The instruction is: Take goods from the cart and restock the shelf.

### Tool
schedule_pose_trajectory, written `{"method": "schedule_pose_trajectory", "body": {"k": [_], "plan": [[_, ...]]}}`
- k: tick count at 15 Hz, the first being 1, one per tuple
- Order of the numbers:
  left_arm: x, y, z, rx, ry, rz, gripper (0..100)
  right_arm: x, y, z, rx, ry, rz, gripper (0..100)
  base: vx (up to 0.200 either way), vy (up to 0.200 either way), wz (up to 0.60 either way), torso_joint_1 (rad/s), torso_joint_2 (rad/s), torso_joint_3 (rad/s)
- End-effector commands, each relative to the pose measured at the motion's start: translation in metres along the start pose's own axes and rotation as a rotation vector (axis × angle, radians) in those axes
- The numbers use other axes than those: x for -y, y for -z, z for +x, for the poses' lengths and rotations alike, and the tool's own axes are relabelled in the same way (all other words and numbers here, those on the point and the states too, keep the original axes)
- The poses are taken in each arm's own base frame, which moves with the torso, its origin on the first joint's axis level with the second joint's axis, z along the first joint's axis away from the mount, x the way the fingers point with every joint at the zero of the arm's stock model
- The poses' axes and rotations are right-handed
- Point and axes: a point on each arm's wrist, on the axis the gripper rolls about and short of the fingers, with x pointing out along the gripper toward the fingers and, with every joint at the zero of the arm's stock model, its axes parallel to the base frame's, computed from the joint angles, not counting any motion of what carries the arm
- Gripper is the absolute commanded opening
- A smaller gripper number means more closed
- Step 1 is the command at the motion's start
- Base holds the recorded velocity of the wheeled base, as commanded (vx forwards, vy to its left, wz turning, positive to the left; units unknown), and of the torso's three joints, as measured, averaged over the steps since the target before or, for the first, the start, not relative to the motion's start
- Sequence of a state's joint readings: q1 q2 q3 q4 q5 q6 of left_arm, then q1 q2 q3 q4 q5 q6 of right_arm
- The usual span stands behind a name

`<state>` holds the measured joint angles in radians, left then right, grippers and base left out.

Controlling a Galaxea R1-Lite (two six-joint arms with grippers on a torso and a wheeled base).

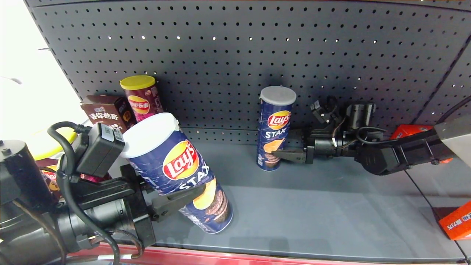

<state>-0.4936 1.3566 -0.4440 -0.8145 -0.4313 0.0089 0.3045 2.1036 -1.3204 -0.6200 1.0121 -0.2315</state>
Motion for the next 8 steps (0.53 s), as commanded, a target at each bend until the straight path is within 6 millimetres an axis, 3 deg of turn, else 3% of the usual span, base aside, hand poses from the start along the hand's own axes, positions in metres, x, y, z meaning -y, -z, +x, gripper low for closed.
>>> {"method": "schedule_pose_trajectory", "body": {"k": [1,8], "plan": [[0.000,0.000,0.000,0.000,0.000,0.000,0,0.002,0.006,0.009,-0.002,-0.014,0.005,100,0.000,0.000,0.00,0.000,0.00,0.000],[0.000,0.001,0.000,-0.001,0.000,0.000,0,0.003,0.015,0.035,-0.011,-0.015,0.004,100,0.000,0.000,0.00,0.000,0.00,0.000]]}}
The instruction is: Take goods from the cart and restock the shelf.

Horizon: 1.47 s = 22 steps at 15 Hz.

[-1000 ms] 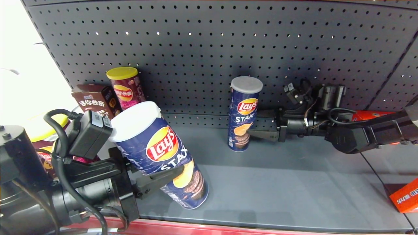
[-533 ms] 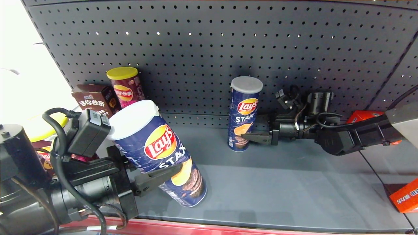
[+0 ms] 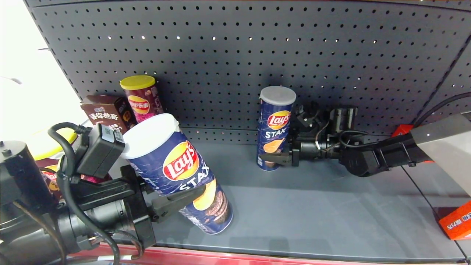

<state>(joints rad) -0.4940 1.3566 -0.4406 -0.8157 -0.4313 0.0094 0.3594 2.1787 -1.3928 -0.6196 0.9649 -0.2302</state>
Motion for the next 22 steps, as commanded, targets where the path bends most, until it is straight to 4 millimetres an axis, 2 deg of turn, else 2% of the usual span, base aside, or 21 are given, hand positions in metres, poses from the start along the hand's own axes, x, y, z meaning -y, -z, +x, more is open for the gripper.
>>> {"method": "schedule_pose_trajectory", "body": {"k": [1,2,4,6,9,12,15,18,19,22], "plan": [[0.000,0.001,0.000,-0.004,0.000,-0.002,0,0.001,0.005,0.005,0.000,-0.007,0.002,100,0.000,0.000,0.00,0.000,0.00,0.000],[0.000,0.001,0.000,-0.004,0.000,-0.002,0,0.001,0.004,0.004,0.000,-0.003,0.001,0,0.000,0.000,0.00,0.000,0.00,0.000],[0.000,0.001,0.000,-0.004,0.000,-0.002,0,0.001,0.002,0.003,-0.003,0.025,-0.003,0,0.000,0.000,0.00,0.000,0.00,0.000],[0.000,0.002,-0.001,-0.005,0.001,-0.003,0,-0.004,-0.010,-0.002,0.008,0.029,-0.021,0,0.000,0.000,0.00,0.000,0.00,0.000],[0.000,0.002,-0.001,-0.005,0.000,-0.003,0,-0.023,-0.024,-0.017,0.002,0.050,-0.016,0,0.000,0.000,0.00,0.000,0.00,0.000],[0.000,0.002,-0.001,-0.004,-0.002,-0.002,0,-0.061,-0.034,-0.037,-0.023,0.091,0.000,0,0.000,0.000,0.00,0.000,0.00,0.000],[0.000,0.001,-0.002,-0.002,-0.002,-0.001,0,-0.089,-0.043,-0.046,-0.010,0.103,-0.022,0,0.000,0.000,0.00,0.000,0.00,0.000],[0.001,0.002,-0.002,-0.005,-0.002,-0.003,0,-0.127,-0.049,-0.057,0.001,0.083,-0.004,0,0.000,0.000,0.00,0.000,0.00,0.000],[0.000,0.002,-0.002,-0.005,-0.003,-0.003,0,-0.145,-0.043,-0.060,-0.006,0.099,0.019,0,0.000,0.000,0.00,0.000,0.00,0.000],[0.000,0.003,-0.002,-0.006,-0.005,-0.003,0,-0.170,-0.024,-0.059,-0.013,0.156,0.053,0,0.000,0.000,0.00,0.000,0.00,0.000]]}}
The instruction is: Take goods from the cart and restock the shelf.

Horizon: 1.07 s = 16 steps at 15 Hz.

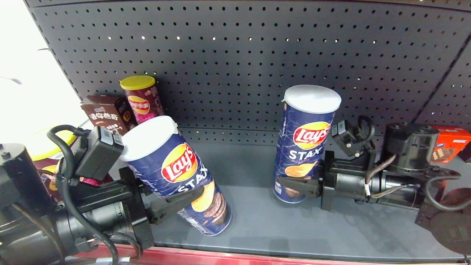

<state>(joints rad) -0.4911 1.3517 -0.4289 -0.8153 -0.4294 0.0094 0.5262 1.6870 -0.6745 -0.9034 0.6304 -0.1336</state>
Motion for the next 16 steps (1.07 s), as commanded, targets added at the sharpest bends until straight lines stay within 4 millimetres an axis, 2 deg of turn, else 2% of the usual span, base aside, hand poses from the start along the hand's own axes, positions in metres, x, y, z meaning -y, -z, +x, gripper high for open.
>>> {"method": "schedule_pose_trajectory", "body": {"k": [1,4,7,12,16], "plan": [[0.000,0.002,-0.001,-0.006,0.000,-0.003,0,-0.029,0.013,-0.006,0.012,-0.008,0.039,0,0.000,0.000,0.00,0.000,0.00,0.000],[0.001,0.006,-0.002,-0.019,0.000,-0.009,0,-0.044,0.028,-0.005,0.009,0.004,0.073,0,0.000,0.000,0.00,0.000,0.00,0.000],[0.001,0.006,-0.002,-0.019,0.000,-0.009,0,-0.046,0.040,-0.006,-0.021,0.002,0.085,0,0.000,0.000,0.00,0.000,0.00,0.000],[0.001,0.007,-0.002,-0.021,0.000,-0.010,0,-0.039,0.060,0.004,-0.045,0.011,0.097,0,0.000,0.000,0.00,0.000,0.00,0.000],[0.001,0.006,-0.002,-0.019,0.000,-0.009,0,-0.036,0.066,0.009,-0.044,0.005,0.098,0,0.000,0.000,0.00,0.000,0.00,0.000]]}}
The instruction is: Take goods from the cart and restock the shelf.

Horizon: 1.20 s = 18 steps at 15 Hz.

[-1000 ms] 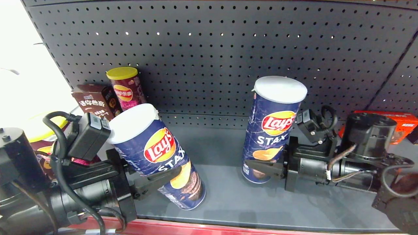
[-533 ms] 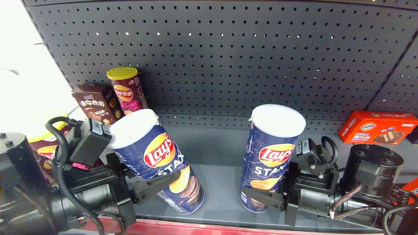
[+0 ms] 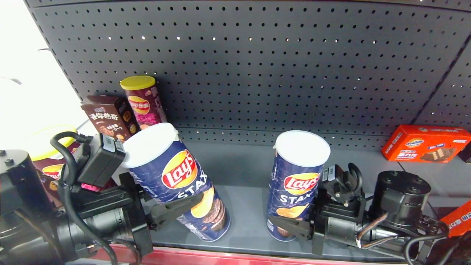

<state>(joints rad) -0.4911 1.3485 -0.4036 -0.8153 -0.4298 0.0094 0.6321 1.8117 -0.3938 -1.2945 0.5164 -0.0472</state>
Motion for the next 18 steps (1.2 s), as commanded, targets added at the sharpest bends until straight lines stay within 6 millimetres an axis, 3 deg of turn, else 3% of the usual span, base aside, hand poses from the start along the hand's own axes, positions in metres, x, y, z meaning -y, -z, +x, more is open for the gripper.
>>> {"method": "schedule_pose_trajectory", "body": {"k": [1,8,9,14,18], "plan": [[0.000,0.000,0.000,0.001,0.000,0.000,0,0.003,0.007,0.005,-0.023,-0.002,0.011,0,0.000,0.000,0.00,0.000,0.00,0.000],[0.000,0.001,0.000,-0.002,0.000,-0.001,0,0.004,0.011,0.008,-0.027,-0.002,0.000,0,0.000,0.000,0.00,0.000,0.00,0.000],[0.000,0.001,0.000,-0.002,0.000,-0.001,0,0.004,0.010,0.008,-0.025,0.000,-0.002,100,0.000,0.000,0.00,0.000,0.00,0.000],[0.002,0.000,-0.004,0.006,-0.001,0.003,0,0.003,0.002,-0.001,0.003,0.017,-0.018,100,0.000,0.000,0.00,0.000,0.00,0.000],[0.003,-0.001,-0.006,0.013,-0.001,0.006,0,0.005,-0.014,-0.022,0.053,0.061,-0.057,100,0.000,0.000,0.00,0.000,0.00,0.000]]}}
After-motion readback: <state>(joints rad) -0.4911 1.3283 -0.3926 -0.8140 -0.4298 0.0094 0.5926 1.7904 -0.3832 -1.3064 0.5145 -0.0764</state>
